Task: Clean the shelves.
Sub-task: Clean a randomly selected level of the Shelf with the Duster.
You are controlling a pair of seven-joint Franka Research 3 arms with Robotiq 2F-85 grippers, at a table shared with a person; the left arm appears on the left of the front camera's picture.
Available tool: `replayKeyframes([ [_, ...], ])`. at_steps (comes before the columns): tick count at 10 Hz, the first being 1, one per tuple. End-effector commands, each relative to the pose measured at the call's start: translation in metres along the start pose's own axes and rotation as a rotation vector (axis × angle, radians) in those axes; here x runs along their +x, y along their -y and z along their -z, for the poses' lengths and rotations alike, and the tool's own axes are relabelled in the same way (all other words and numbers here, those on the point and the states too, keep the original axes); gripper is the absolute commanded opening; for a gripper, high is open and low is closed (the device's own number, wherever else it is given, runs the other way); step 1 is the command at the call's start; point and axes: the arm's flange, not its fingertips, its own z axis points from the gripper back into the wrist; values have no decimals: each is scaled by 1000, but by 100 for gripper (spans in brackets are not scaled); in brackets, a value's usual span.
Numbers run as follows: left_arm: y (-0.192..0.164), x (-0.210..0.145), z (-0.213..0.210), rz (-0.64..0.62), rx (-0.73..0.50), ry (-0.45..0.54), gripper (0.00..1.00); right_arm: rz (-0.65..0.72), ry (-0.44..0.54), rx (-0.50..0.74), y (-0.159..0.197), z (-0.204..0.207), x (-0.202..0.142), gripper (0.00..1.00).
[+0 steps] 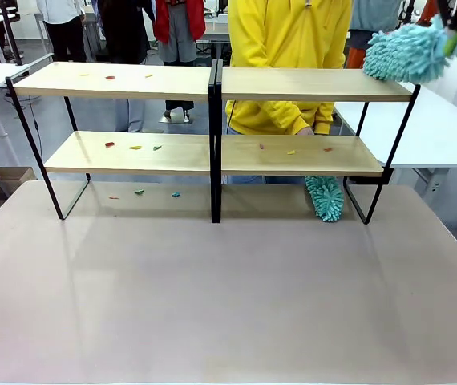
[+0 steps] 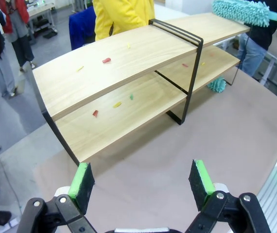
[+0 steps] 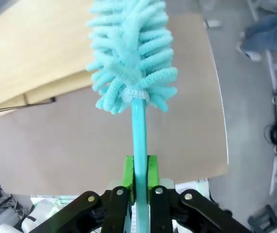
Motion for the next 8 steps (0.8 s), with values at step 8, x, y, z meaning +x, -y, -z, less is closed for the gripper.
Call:
replayKeyframes([
  [8,-1,0,0,7,-1,0,100,-422,-304,693,29,-16,-16,12],
])
